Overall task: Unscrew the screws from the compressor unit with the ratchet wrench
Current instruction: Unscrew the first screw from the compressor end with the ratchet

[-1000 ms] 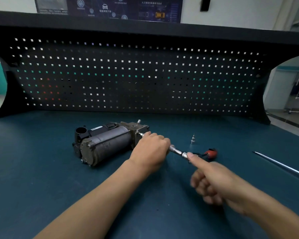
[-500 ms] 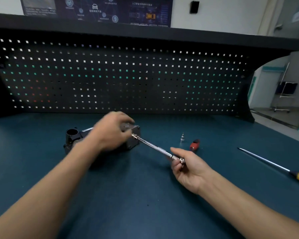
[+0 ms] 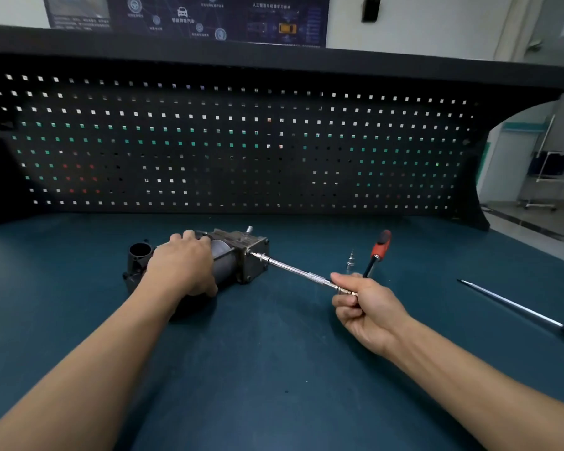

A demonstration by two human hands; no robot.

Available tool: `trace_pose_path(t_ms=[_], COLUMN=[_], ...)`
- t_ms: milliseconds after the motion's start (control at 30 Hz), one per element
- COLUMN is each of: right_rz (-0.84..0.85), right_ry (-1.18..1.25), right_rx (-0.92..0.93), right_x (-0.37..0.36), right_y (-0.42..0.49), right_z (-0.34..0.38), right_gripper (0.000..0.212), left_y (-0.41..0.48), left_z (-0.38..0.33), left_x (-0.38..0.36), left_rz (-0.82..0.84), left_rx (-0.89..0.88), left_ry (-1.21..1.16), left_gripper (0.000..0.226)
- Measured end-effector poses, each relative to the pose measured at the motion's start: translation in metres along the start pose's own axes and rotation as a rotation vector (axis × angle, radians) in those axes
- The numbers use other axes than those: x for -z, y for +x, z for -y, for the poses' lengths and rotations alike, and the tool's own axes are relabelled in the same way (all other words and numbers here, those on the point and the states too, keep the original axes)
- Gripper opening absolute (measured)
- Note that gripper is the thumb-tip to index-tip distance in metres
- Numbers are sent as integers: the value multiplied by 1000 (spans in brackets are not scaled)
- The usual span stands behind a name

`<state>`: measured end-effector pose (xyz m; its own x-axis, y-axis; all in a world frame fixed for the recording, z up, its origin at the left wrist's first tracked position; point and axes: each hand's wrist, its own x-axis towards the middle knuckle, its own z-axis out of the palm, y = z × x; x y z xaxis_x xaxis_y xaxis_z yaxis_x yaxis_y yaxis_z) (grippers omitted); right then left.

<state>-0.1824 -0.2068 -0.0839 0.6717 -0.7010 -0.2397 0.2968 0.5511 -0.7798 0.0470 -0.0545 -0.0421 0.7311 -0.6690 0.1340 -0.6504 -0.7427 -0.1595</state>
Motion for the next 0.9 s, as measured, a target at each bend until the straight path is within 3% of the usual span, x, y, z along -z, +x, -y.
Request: trace_pose_path(t_ms=[333, 433, 567, 767, 900], right_rz=[54, 119, 187, 143, 156], right_ry=[-160, -542, -761, -912, -896], right_rx=[126, 536, 730, 697, 558], right_x=[10, 9, 9, 29, 26], right_y=[5, 2, 1, 5, 8], right_z=[7, 16, 17, 16, 18], right_gripper=[34, 35, 32, 34, 47], left_y=[-16, -19, -22, -31, -36], left_z=[-6, -10, -13, -20, -22], left_x=[9, 11, 16, 13, 22], left_rz=[51, 65, 73, 47, 76], left_rx=[63, 83, 97, 99, 108], left_ry=[-14, -15, -44, 15, 44], left_gripper=[87, 89, 88, 87, 87])
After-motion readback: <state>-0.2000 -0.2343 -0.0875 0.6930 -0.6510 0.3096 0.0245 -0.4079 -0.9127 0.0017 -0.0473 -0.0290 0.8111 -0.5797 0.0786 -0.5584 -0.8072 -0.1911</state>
